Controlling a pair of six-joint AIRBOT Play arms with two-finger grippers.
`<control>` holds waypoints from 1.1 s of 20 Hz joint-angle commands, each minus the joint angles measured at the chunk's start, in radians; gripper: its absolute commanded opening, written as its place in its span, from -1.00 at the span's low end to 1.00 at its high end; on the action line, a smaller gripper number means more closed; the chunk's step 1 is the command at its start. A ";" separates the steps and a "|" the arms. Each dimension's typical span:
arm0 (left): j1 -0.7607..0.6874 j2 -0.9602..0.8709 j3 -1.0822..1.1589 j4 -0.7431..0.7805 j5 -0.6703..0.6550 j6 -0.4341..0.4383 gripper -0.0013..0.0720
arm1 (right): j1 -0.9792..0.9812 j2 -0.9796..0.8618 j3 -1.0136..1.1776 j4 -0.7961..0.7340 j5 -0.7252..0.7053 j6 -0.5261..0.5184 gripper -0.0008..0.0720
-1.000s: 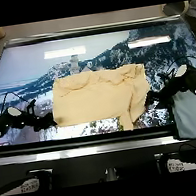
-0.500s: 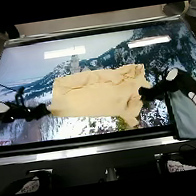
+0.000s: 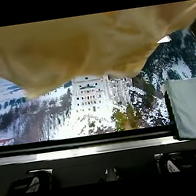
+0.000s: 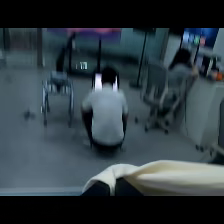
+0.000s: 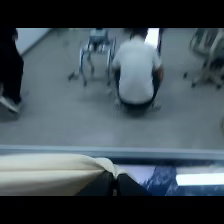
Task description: Fold the shirts.
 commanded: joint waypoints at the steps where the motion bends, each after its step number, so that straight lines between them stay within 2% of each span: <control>1: 0.001 0.094 0.119 0.064 -0.031 -0.072 -0.91 | -0.001 0.146 0.084 -0.092 0.017 0.039 -0.91; 5: 0.001 0.048 0.118 0.175 -0.187 -0.072 -0.91 | -0.001 0.107 0.084 -0.127 0.163 0.045 -0.91; 8: 0.001 -0.082 0.108 0.242 -0.351 -0.071 -0.91 | -0.001 -0.013 0.084 -0.153 0.304 0.054 -0.91; 11: -0.001 -0.284 0.022 0.258 -0.460 -0.061 -0.91 | 0.000 -0.265 0.084 -0.145 0.506 0.053 -0.91; 13: -0.001 -0.431 -0.081 0.258 -0.463 -0.061 -0.91 | 0.000 -0.475 0.080 -0.129 0.650 0.053 -0.91; 14: -0.002 -0.510 -0.138 0.257 -0.462 -0.064 -0.91 | 0.001 -0.573 0.066 -0.104 0.669 0.055 -0.91; 16: -0.010 -0.661 -0.222 0.257 -0.428 -0.066 -0.91 | 0.027 -0.767 0.042 -0.070 0.624 0.055 -0.91; 19: -0.016 -0.873 -0.218 0.235 -0.348 -0.081 -0.91 | 0.089 -0.980 0.042 -0.062 0.443 0.070 -0.91; 22: -0.016 -1.010 -0.138 0.224 -0.287 -0.098 -0.91 | 0.103 -1.060 0.042 -0.053 0.261 0.138 -0.91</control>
